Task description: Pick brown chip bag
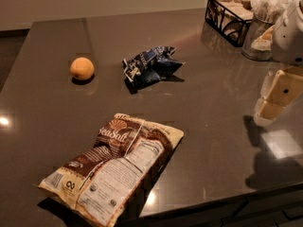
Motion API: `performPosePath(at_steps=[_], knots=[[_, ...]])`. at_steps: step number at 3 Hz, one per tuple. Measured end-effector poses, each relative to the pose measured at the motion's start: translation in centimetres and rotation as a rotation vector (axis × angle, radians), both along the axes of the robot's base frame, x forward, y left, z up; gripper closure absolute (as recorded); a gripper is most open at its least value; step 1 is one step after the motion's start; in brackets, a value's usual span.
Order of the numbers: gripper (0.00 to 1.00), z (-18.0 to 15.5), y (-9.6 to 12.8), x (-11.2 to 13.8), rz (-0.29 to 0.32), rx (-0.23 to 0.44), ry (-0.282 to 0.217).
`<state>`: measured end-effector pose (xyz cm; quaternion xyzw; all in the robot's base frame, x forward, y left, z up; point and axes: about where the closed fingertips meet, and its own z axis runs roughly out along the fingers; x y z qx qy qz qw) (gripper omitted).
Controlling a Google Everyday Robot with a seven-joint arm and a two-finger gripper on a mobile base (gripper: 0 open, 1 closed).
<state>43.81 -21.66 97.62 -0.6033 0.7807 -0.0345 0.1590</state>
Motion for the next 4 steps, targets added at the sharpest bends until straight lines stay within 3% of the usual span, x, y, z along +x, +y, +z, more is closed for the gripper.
performPosePath(at_steps=[1,2,3,4], knots=[[0.0,0.0,0.0,0.0,0.0,0.0,0.0],[0.0,0.0,1.0,-0.5,0.041,0.008,0.026],[0.0,-0.3,4.1,-2.2,0.159,0.007,0.024],[0.0,-1.9,7.7,-4.4,0.318,-0.023,0.021]])
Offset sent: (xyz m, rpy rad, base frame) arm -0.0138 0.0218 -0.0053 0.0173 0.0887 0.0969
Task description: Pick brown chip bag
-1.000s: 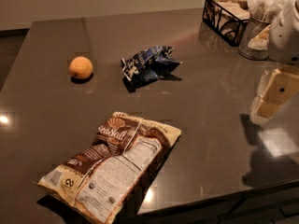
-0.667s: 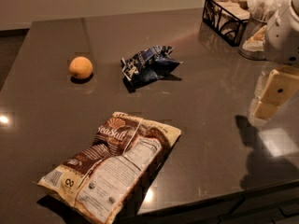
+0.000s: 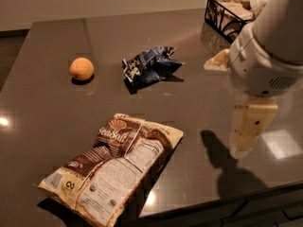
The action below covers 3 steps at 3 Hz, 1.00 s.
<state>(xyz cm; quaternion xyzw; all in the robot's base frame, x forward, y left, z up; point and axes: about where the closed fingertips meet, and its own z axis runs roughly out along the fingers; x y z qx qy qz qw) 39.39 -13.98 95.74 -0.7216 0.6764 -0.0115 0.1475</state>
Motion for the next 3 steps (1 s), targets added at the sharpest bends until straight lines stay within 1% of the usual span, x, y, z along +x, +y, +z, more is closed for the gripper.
performPosePath(at_steps=[1,2,3], knots=[[0.0,-2.5,3.7,-1.9,0.167,-0.028,0.015],[0.0,-4.5,7.1,-3.5,0.311,-0.04,0.037],[0.0,-6.4,9.7,-4.5,0.418,-0.059,0.067]])
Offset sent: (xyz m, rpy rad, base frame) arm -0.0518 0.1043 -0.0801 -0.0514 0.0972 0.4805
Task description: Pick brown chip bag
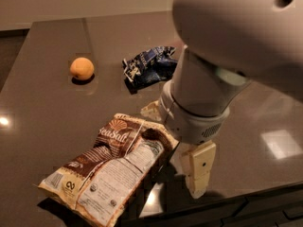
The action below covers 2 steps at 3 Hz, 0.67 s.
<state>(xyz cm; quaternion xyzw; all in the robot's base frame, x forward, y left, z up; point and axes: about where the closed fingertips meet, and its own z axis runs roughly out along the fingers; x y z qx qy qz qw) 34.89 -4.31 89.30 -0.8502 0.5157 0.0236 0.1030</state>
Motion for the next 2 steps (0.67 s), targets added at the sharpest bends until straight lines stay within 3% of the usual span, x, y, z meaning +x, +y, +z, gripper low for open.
performPosePath(at_steps=[1,2], knots=[[0.0,-1.7,1.9,-0.7,0.07,-0.017,0.016],[0.19,-3.0,3.3,-1.0,0.112,-0.051,0.004]])
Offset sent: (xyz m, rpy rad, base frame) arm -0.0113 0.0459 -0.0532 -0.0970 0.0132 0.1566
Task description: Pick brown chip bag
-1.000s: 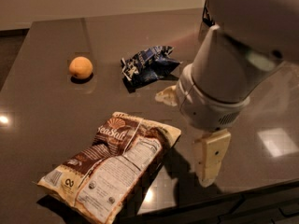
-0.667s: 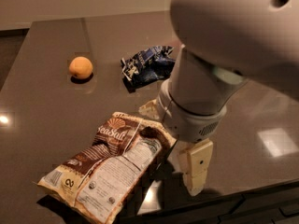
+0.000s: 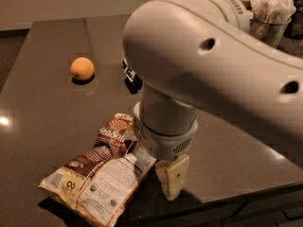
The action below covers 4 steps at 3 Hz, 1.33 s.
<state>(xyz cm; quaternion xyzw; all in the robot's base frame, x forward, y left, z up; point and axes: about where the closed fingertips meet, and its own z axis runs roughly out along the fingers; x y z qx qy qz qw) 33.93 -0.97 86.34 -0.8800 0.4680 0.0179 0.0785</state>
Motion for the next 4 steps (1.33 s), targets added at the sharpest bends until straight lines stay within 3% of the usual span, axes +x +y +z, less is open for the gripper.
performPosePath(at_steps=[1,2,3,4], knots=[[0.41,-0.9,0.5,0.4,-0.004,-0.037,0.031],[0.73,0.5,0.8,0.8,-0.001,-0.034,0.079],[0.95,3.9,0.9,1.7,-0.012,0.029,0.093],[1.0,9.4,0.8,3.1,-0.022,0.157,0.096]])
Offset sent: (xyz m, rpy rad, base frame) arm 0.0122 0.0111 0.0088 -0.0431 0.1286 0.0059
